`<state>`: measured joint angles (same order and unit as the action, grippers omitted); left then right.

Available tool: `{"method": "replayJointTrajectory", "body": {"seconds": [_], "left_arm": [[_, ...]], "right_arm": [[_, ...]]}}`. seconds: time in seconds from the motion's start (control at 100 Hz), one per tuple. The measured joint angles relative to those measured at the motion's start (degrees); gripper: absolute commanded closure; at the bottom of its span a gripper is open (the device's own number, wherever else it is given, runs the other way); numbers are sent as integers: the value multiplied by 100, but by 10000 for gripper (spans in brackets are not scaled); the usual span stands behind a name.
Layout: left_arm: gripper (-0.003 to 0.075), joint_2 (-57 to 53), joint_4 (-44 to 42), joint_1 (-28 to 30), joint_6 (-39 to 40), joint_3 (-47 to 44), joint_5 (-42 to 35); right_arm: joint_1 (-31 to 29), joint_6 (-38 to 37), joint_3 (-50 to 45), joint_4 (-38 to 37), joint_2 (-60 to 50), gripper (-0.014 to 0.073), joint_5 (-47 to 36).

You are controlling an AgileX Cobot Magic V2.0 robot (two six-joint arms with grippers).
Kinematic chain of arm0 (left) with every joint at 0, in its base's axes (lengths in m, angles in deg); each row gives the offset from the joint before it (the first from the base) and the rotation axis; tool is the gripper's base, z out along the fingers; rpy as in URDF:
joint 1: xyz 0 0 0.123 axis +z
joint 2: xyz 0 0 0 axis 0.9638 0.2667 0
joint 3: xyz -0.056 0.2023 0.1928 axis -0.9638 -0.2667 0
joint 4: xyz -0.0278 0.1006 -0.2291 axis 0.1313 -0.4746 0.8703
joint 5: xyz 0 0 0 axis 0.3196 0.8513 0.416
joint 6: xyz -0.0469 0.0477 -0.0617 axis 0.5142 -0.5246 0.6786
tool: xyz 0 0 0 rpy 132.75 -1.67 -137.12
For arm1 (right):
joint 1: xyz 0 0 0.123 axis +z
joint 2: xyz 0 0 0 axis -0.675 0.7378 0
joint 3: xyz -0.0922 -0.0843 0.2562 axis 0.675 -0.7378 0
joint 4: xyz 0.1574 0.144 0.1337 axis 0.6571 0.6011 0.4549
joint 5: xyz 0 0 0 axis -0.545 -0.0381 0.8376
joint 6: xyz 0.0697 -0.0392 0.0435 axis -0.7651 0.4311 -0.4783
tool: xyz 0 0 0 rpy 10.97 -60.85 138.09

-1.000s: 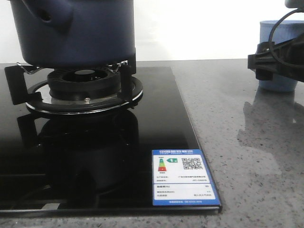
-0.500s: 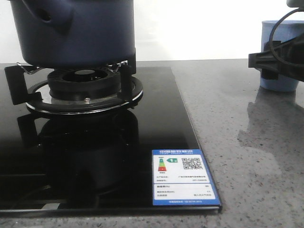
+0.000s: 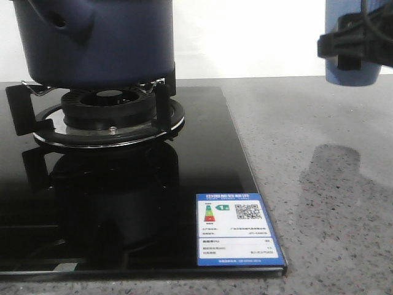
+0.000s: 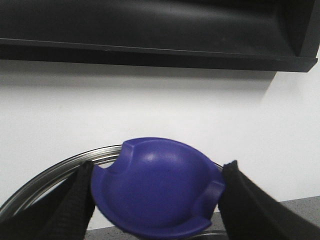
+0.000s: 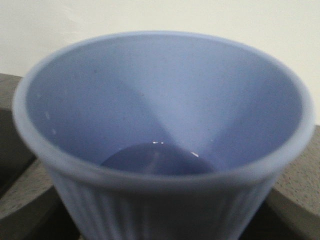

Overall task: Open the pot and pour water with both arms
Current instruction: 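Lift the cup and carry it over the open pot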

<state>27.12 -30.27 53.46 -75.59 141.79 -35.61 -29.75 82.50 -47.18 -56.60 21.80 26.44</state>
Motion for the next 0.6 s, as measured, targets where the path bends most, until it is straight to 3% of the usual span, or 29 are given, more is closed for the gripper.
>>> {"method": "replayJointTrajectory", "body": {"seconds": [0.24,0.6], "left_arm": [[348,30,0,0,0,0,-12],[348,44,0,0,0,0,-37]], "right_arm": [[103,0,824,-485,-484,242,1734],[903,0,2406,-1550,-419,242,3516]]}}
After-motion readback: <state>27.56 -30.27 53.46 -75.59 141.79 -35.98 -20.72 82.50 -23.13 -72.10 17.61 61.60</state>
